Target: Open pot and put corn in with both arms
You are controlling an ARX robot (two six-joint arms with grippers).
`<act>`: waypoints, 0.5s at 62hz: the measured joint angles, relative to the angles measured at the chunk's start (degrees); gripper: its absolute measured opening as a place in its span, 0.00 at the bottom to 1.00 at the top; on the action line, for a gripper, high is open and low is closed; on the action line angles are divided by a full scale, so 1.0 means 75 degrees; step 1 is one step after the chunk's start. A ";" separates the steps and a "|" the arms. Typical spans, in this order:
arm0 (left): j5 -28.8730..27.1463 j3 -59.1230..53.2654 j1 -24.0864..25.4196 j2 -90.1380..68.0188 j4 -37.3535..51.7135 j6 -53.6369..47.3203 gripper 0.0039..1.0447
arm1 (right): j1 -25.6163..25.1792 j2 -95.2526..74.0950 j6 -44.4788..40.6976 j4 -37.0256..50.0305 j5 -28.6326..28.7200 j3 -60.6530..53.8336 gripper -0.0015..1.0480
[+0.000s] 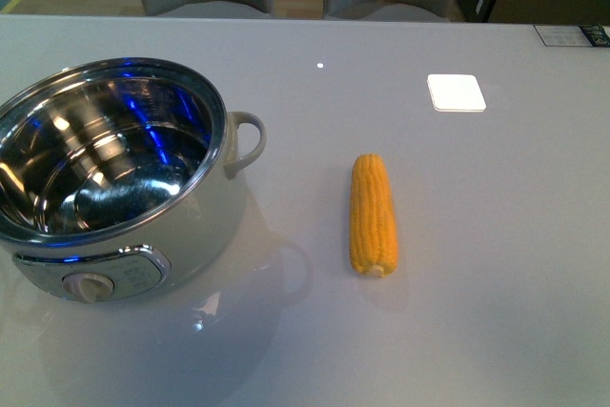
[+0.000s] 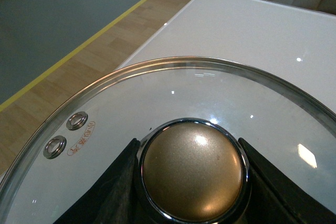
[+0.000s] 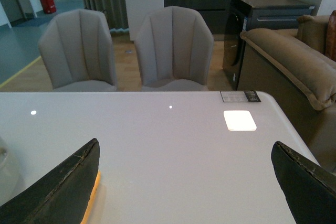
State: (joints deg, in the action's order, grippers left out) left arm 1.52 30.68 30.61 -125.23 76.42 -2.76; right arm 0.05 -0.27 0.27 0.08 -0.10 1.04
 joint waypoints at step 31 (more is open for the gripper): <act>0.0032 0.0562 0.0143 -0.1527 0.0373 0.0029 0.43 | 0.0000 0.0000 0.0000 0.0000 0.0000 0.0000 0.92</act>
State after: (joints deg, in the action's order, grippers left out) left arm 1.76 34.89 31.68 -136.68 79.22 -2.55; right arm 0.05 -0.27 0.27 0.08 -0.10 1.04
